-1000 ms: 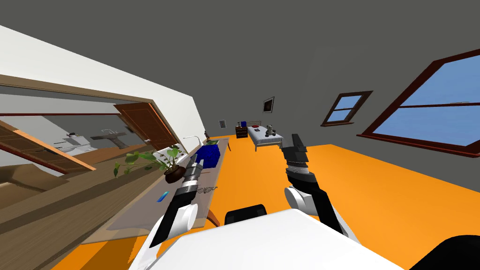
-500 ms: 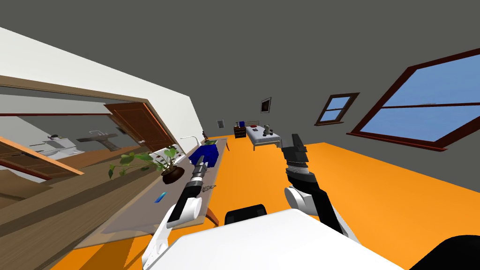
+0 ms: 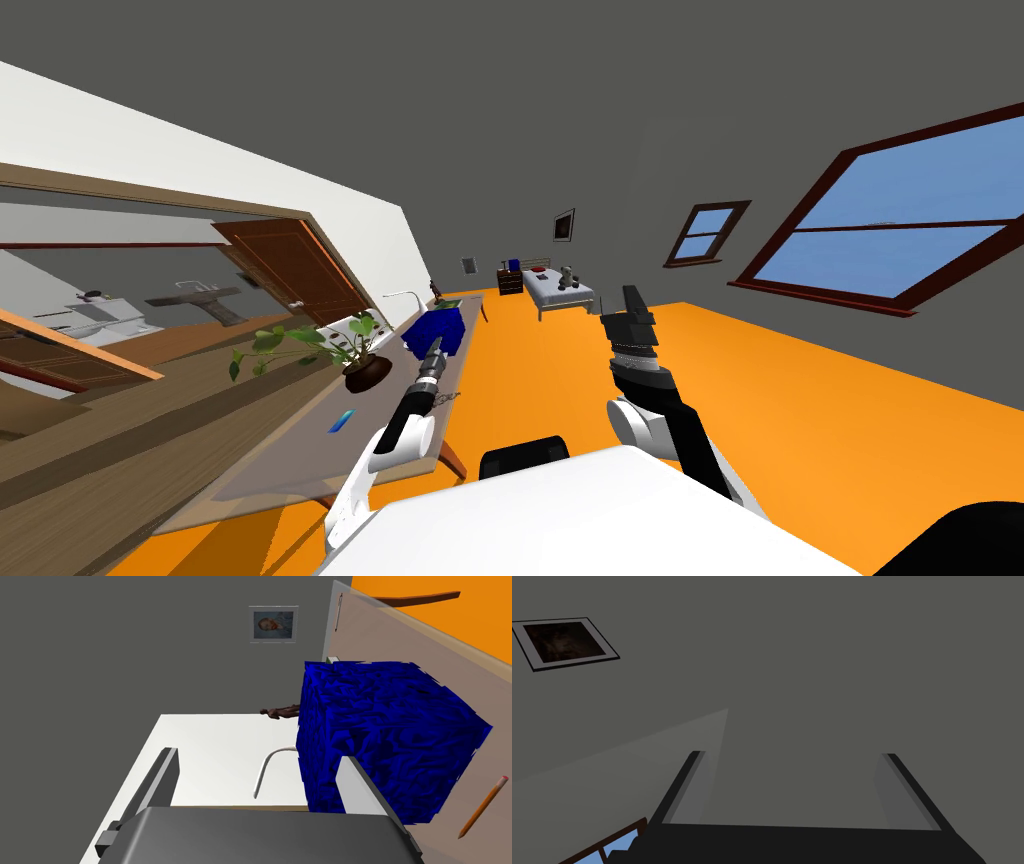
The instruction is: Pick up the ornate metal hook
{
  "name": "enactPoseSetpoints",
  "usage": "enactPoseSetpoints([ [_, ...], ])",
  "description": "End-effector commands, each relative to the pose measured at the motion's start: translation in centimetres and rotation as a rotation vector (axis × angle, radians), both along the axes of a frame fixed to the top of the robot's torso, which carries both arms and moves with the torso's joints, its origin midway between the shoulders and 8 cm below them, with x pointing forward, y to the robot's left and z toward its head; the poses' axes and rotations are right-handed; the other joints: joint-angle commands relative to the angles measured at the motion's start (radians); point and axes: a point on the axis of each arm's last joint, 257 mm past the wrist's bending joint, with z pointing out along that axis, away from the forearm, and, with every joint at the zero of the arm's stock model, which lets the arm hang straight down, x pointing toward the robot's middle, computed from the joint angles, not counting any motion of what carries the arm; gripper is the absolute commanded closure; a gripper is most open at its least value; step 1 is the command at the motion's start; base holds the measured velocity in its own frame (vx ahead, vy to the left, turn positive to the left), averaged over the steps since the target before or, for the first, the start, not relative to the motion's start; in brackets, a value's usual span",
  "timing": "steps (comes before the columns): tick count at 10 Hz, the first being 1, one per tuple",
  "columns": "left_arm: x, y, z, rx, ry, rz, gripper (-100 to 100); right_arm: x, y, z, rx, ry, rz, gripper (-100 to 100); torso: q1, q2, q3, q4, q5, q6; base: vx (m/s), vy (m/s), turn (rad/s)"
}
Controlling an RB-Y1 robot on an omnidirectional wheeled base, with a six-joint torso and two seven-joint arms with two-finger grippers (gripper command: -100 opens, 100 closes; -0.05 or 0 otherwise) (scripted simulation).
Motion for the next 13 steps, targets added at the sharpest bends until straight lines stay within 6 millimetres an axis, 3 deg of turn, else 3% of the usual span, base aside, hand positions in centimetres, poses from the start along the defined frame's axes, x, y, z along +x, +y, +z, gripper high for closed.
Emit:
enactPoseSetpoints([
  [1, 0.8, 0.1, -2.2, -0.005, 0.064, 0.003, -100, 0.0, 0.0, 0.0, 0.000, 0.000, 0.000, 0, 0.000, 0.000, 0.000, 0.000, 0.000, 0.000, -0.035, -0.001, -0.042],
  [8, 2.2, 0.8, -10.2, -0.021, 0.274, 0.018, -100, 0.0, 0.0, 0.0, 0.000, 0.000, 0.000, 0, 0.001, 0.000, 0.000, 0.000, 0.000, 0.000, -0.029, 0.005, -0.028],
  [13, 2.8, 0.9, -13.8, -0.028, 0.380, 0.022, -100, 0.0, 0.0, 0.0, 0.000, 0.000, 0.000, 0, 0.000, -0.001, -0.001, 0.000, 0.000, 0.000, -0.012, 0.005, -0.012],
])
